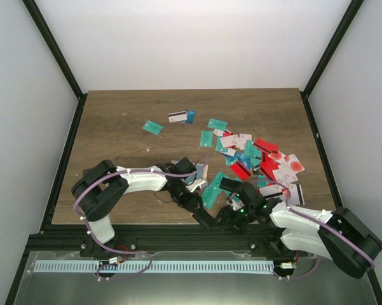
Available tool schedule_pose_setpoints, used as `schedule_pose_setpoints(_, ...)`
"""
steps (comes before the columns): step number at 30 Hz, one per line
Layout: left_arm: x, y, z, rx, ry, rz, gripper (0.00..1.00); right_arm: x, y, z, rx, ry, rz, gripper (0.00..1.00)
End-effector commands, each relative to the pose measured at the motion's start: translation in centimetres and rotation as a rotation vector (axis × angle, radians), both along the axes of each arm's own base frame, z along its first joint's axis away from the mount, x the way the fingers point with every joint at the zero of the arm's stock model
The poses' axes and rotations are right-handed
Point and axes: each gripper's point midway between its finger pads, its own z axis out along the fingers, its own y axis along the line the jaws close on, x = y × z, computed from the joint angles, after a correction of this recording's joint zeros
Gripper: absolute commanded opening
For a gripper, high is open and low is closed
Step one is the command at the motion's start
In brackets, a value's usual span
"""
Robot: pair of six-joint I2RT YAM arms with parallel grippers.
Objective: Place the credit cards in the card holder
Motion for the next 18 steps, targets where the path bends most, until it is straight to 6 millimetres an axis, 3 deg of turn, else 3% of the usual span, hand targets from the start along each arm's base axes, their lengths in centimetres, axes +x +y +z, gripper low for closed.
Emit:
schedule_pose_setpoints(1,-1.6,2.1,-2.3,0.092,0.042,-0.014,0.46,0.7,0.1,-0.7,0.015,0.002,-0.107,0.53)
schedule_pose_setpoints(18,-2.9,2.5,-3.5,0.091,0.11,-0.047,0.45,1.3,0.2,-2.5,0.067,-0.034,-0.168,0.51)
